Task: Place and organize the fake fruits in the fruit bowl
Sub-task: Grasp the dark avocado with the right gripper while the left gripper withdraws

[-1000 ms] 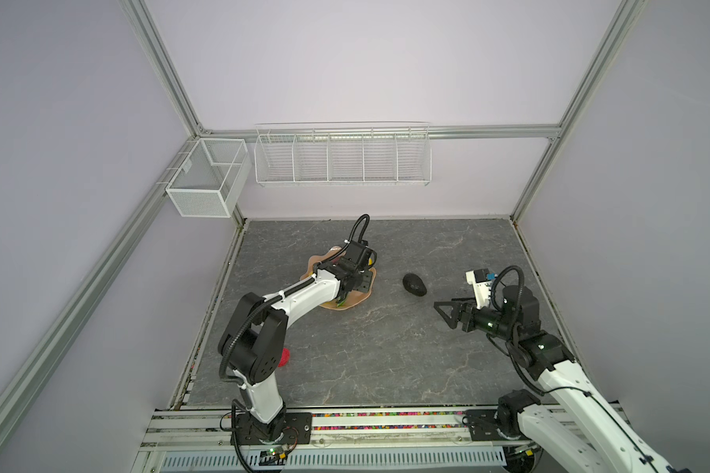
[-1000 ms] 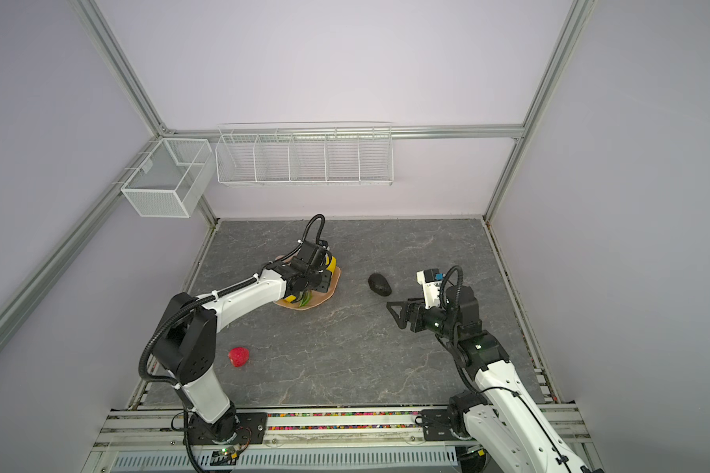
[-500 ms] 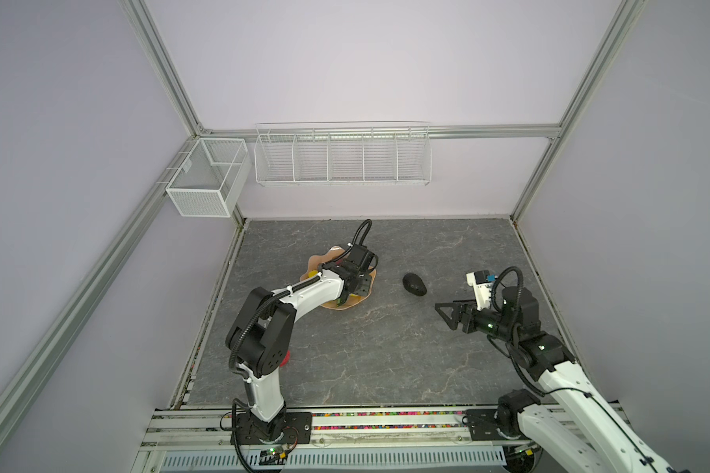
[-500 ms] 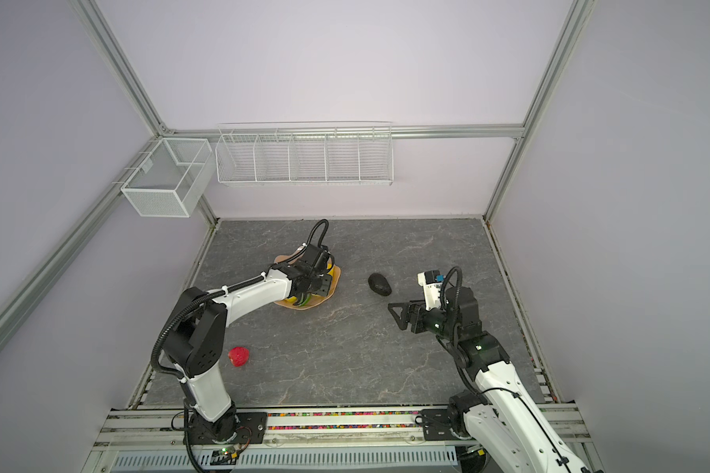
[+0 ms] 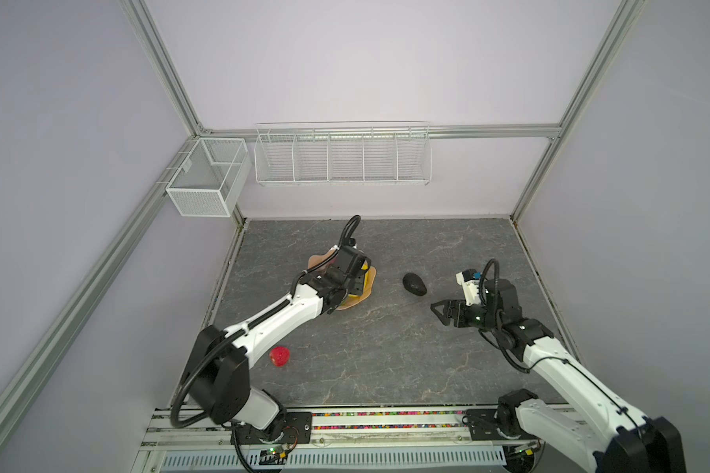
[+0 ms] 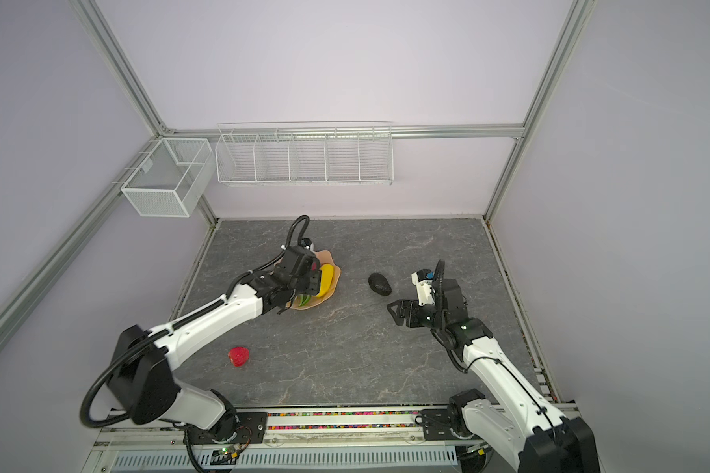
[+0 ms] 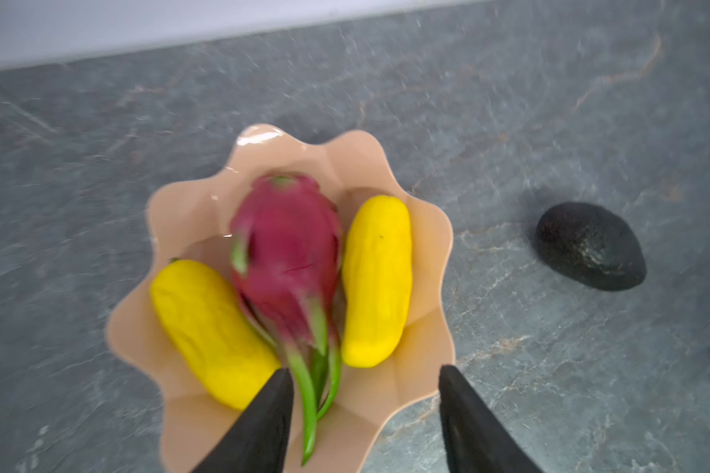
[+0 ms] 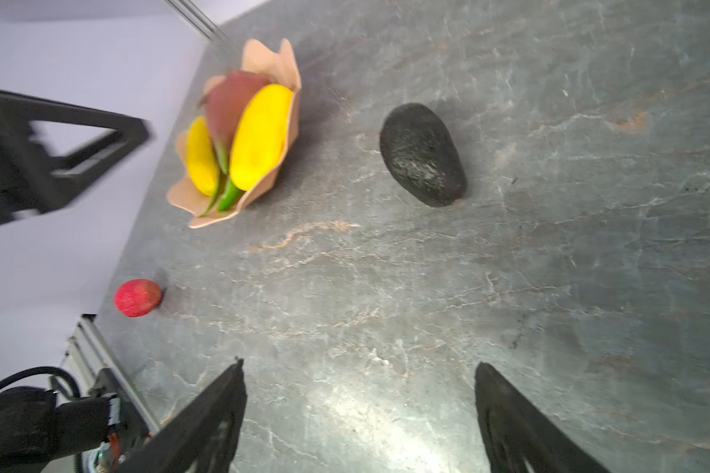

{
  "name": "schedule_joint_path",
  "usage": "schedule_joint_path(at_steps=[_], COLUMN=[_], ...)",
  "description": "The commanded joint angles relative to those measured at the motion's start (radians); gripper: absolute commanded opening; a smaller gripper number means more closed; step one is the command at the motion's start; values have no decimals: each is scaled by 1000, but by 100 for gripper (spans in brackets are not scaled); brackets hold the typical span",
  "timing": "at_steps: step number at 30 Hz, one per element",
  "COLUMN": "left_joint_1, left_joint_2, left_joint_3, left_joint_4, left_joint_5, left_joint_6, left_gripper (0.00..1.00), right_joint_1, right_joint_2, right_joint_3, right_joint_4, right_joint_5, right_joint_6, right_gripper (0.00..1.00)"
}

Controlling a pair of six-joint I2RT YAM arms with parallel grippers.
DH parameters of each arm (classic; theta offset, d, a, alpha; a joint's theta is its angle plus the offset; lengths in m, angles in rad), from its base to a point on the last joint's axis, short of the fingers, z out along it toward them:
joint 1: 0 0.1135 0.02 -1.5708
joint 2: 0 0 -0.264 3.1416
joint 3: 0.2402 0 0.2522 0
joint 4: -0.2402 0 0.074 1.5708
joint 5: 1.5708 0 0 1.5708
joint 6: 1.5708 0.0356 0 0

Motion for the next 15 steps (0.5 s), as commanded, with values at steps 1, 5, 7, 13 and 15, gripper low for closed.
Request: schedule_joint_path(at_steps=[1, 5, 7, 13, 15], left_joint_1=[5, 9, 12, 17, 17], left_joint_2=[-134, -309, -398, -554, -558], left_joint_3=[-96, -198, -266, -505, -547], left_joint_4=[-93, -241, -265, 183, 339], left_joint_5=[-182, -274, -234, 225, 372], left_joint_6=[-142, -333, -416, -337, -331], left_gripper=[60, 66, 66, 67, 68], right_joint_1=[11, 21, 24, 56, 74], right_joint_2=[132, 310, 389, 624, 671], right_joint_3=[87, 184, 232, 401, 416], right_joint_4=[80, 121, 144, 91, 104], right_joint_5=[69, 123, 134, 55, 64], right_joint_6=[-95, -156, -183, -262, -262], right_gripper=[88, 92, 93, 97, 96])
